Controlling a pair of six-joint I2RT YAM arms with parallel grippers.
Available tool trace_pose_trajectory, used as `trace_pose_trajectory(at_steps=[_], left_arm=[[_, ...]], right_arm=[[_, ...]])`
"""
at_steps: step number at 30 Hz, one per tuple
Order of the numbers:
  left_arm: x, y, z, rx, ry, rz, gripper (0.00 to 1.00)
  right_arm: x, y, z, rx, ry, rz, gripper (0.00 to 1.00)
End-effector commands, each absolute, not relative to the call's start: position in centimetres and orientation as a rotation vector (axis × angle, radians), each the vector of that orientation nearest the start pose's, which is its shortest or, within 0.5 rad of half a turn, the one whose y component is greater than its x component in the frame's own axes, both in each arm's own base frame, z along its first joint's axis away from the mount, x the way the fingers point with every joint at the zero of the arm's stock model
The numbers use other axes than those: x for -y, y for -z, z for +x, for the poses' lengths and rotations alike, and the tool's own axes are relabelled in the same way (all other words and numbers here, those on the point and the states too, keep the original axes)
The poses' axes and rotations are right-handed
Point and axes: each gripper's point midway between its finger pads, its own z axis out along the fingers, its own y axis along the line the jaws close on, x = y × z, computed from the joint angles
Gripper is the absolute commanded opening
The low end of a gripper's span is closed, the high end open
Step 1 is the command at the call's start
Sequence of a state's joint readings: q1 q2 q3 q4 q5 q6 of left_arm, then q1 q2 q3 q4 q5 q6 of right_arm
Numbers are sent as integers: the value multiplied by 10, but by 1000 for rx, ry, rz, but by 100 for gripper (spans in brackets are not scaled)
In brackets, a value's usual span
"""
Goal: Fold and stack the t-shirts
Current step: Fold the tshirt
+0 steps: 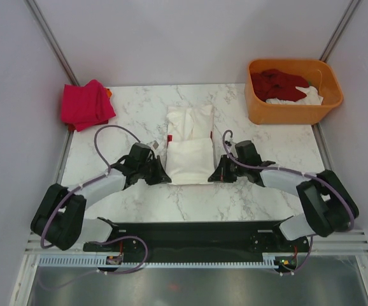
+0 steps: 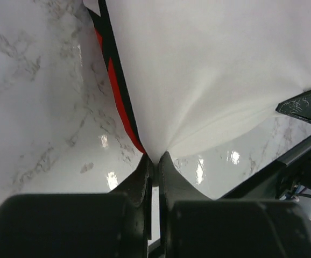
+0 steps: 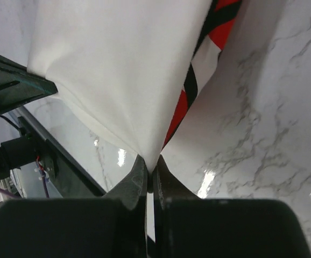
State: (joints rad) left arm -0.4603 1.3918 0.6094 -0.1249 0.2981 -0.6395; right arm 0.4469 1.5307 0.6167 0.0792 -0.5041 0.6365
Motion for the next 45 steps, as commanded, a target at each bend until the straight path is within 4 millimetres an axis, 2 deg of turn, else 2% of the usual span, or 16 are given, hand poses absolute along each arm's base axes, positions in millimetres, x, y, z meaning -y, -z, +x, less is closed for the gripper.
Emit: trace_pose_trajectory(at_steps=[1, 7, 8, 9, 10, 11, 13, 14, 15, 19, 23, 25, 26, 30, 38, 45], left_arm=[[194, -52, 214, -2633, 806, -126, 2], [207, -95, 165, -2639, 925, -128, 2], [207, -109, 163, -2596, 959, -153, 2], [208, -118, 161, -2581, 972, -158, 2], [205, -122, 158, -2583, 968, -167, 2], [205, -133, 158, -2554, 989, -174, 2], [207, -154, 162, -2512, 1007, -164, 2], [209, -159, 164, -2504, 1010, -151, 2], [213, -172, 170, -2484, 1017, -135, 2], [223, -192, 192, -2471, 976, -68, 2], [236, -213, 220, -2445, 965, -29, 2], [239, -209, 236, -2466, 944, -26, 2], [241, -217, 245, -2447, 943, -19, 2], [244, -221, 279, -2442, 910, -19, 2], [254, -244, 326, -2394, 933, -7, 2], [246, -233, 365, -2418, 909, -42, 2]], right_arm=[[-225, -49, 226, -2587, -1029, 23, 0], [-215, -88, 183, -2586, -931, 86, 0], [-214, -106, 182, -2532, -946, 88, 0], [-208, -109, 177, -2549, -921, 110, 0], [-205, -115, 179, -2529, -905, 122, 0], [-205, -134, 183, -2482, -916, 118, 0], [-204, -147, 183, -2475, -909, 113, 0], [-207, -165, 189, -2441, -923, 104, 0], [-207, -169, 189, -2447, -908, 85, 0], [-207, -196, 212, -2405, -825, 43, 0], [-208, -190, 236, -2434, -714, 23, 0], [-209, -188, 246, -2438, -683, 7, 0], [-209, -187, 256, -2446, -662, 14, 0], [-206, -191, 284, -2441, -622, 3, 0], [-207, -217, 340, -2388, -583, -21, 0], [-208, -197, 373, -2438, -573, -33, 0]])
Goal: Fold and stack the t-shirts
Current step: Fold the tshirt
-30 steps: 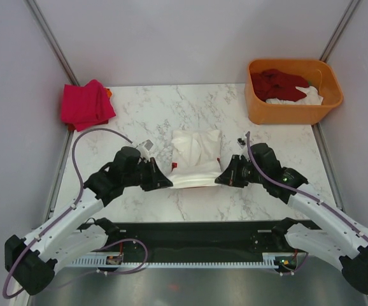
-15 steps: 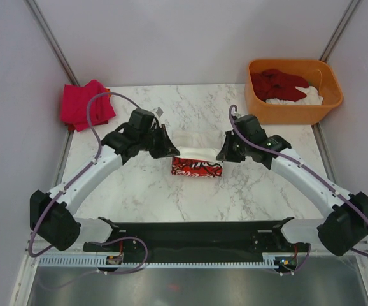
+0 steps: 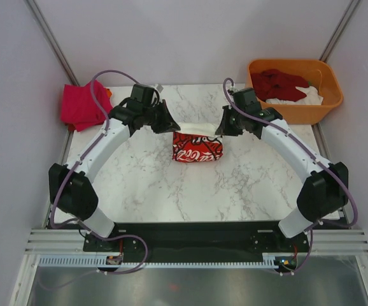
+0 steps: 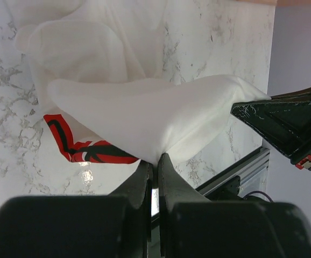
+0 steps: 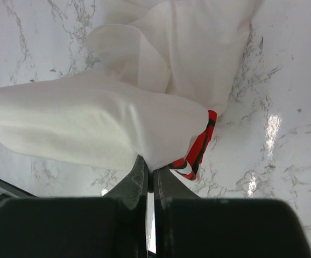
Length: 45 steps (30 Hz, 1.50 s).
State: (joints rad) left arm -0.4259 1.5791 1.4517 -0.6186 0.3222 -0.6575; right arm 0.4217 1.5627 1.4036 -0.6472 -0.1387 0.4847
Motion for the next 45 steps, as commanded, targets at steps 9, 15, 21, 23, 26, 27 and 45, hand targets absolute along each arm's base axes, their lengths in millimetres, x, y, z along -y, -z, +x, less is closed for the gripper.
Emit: trace_pose_trajectory(at_steps=[9, 15, 21, 23, 26, 27, 45], left_arm=[[243, -196, 426, -2476, 862, -89, 2], [254, -154, 489, -2536, 926, -92, 17], [249, -109, 558, -2520, 1102, -188, 100], [250, -131, 559, -2478, 1140, -171, 100], [239, -166, 554, -2420, 1050, -113, 100], [235, -173, 552, -2404, 1012, -89, 100], [290, -163, 428, -2479, 1058, 157, 2]], right_arm=[[-210, -184, 434, -2444, -595, 7, 0], [-214, -125, 493, -2527, -616, 102, 28], [-212, -107, 558, -2478, -698, 142, 90], [-207, -142, 571, -2398, -698, 125, 92], [-200, -197, 566, -2292, -655, 74, 93], [-195, -218, 555, -2262, -650, 59, 93], [-258, -123, 430, -2370, -1325, 13, 0]])
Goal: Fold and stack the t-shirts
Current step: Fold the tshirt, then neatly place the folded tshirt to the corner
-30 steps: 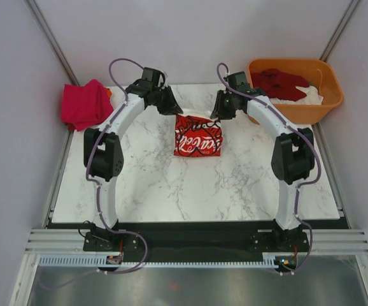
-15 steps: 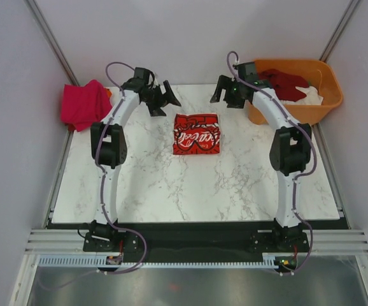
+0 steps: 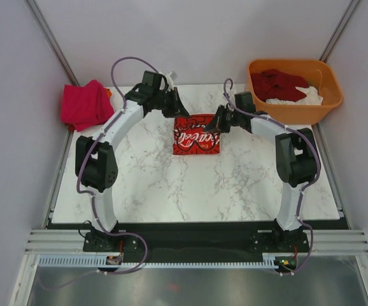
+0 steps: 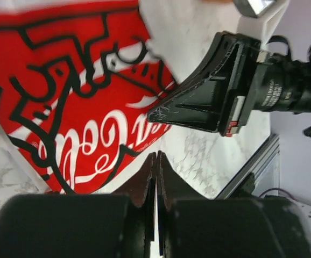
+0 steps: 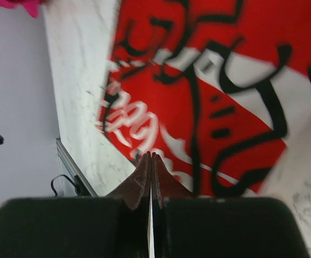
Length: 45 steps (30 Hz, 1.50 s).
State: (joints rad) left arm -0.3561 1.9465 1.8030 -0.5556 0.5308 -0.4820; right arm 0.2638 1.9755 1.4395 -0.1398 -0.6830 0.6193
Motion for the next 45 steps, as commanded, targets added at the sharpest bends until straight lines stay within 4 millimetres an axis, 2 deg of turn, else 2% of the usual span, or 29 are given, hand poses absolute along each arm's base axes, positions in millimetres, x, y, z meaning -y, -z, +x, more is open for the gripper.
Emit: trace_pose_trajectory(at_steps=[1, 3, 4, 6, 7, 9, 11, 12, 13, 14, 15, 16, 19, 22, 27, 28, 30, 31, 32, 33, 35, 36, 37, 38, 39, 40, 42, 44, 45], left_arm=[[289, -144, 421, -2514, 1041, 149, 2], [286, -122, 415, -2551, 1006, 123, 2], [280, -100, 404, -2599, 987, 98, 2], [273, -79, 393, -2648, 959, 73, 2], [268, -61, 379, -2705, 945, 55, 2], [261, -43, 368, -2758, 930, 32, 2], [254, -22, 357, -2818, 912, 2, 2], [251, -15, 353, -2840, 904, -11, 2], [248, -11, 350, -2853, 899, -23, 2], [245, -8, 349, -2862, 895, -33, 2], [239, -1, 358, -2828, 827, -45, 2], [220, 7, 380, -2765, 651, -95, 2], [204, 13, 381, -2772, 617, -155, 2], [189, 15, 383, -2769, 585, -198, 2], [172, 12, 377, -2772, 619, -286, 2], [171, 2, 380, -2744, 626, -277, 2], [170, -13, 377, -2715, 631, -243, 2], [171, -37, 381, -2653, 639, -214, 2], [168, -48, 383, -2619, 627, -194, 2], [163, -72, 386, -2557, 599, -184, 3], [157, -94, 391, -2501, 553, -158, 12], [155, -107, 396, -2463, 541, -146, 27], [156, -117, 399, -2435, 546, -133, 54], [157, -122, 403, -2421, 548, -94, 88], [167, -136, 410, -2389, 602, -48, 97], [171, -137, 414, -2383, 628, -27, 100], [191, -138, 421, -2379, 755, 43, 100], [193, -125, 425, -2408, 753, 38, 100], [192, -105, 422, -2455, 747, 26, 100]], right_arm=[[-254, -113, 426, -2390, -1309, 32, 0], [-245, -81, 415, -2460, -1277, 73, 0], [-242, -73, 413, -2468, -1271, 80, 0], [-238, -48, 405, -2516, -1283, 103, 0], [-238, -42, 405, -2512, -1298, 91, 2], [-242, -24, 397, -2553, -1351, 82, 3], [-242, -13, 391, -2575, -1374, 68, 9], [-242, -8, 387, -2587, -1386, 64, 14], [-241, -5, 385, -2584, -1385, 40, 32], [-240, -6, 385, -2578, -1380, 23, 43], [-237, -10, 384, -2567, -1372, 12, 53], [-231, -11, 386, -2558, -1355, 16, 66], [-217, -16, 394, -2511, -1319, 9, 76], [-214, -15, 399, -2492, -1317, -5, 78], [-219, 1, 389, -2486, -1404, 17, 78], [-220, 0, 391, -2470, -1409, 6, 78], [-219, -13, 400, -2431, -1370, -61, 78], [-217, -14, 396, -2471, -1345, -63, 78], [-215, -21, 399, -2471, -1309, -96, 79], [-212, -35, 404, -2480, -1252, -123, 79], [-212, -60, 411, -2457, -1212, -165, 80], [-212, -77, 424, -2426, -1168, -180, 80], [-217, -85, 421, -2446, -1153, -184, 81], [-219, -98, 423, -2431, -1136, -204, 82], [-224, -125, 431, -2376, -1120, -237, 82], [-226, -133, 428, -2392, -1084, -236, 82], [-230, -169, 428, -2330, -1061, -260, 82], [-232, -188, 421, -2310, -1062, -265, 83], [-231, -204, 413, -2285, -1064, -259, 83]])
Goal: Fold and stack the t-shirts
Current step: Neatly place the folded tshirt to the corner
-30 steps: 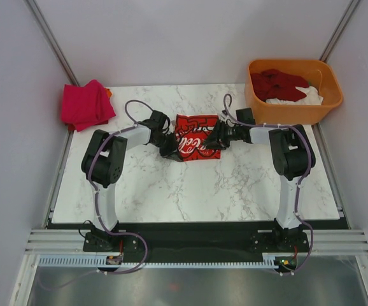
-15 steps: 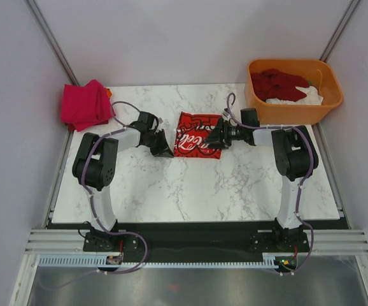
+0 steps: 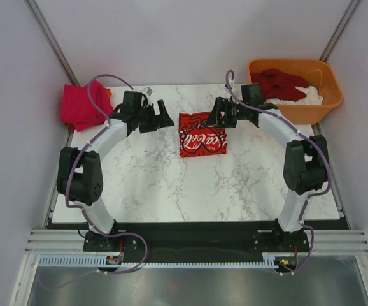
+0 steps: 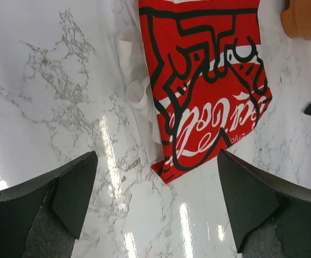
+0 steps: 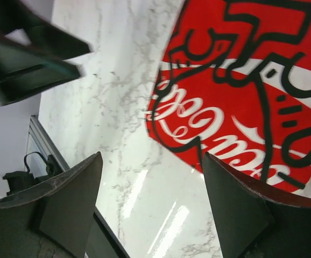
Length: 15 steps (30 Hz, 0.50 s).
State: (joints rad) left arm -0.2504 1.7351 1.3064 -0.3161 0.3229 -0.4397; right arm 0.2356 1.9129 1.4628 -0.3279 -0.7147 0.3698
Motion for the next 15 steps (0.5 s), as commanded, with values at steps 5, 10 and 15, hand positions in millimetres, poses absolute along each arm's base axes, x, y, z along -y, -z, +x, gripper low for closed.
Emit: trace_pose_trajectory(at_steps=[5, 10, 15], left_arm=[[238, -101, 446, -2301, 1086, 33, 100], [254, -69, 457, -2320, 1140, 62, 100], [256, -47, 456, -2361, 1141, 50, 100]], right_arm=[[-226, -228, 378, -2258, -1097, -241, 85], [-226, -235, 344, -2251, -1103, -280, 86], [-222, -243, 329, -2246, -1092, -305, 86]])
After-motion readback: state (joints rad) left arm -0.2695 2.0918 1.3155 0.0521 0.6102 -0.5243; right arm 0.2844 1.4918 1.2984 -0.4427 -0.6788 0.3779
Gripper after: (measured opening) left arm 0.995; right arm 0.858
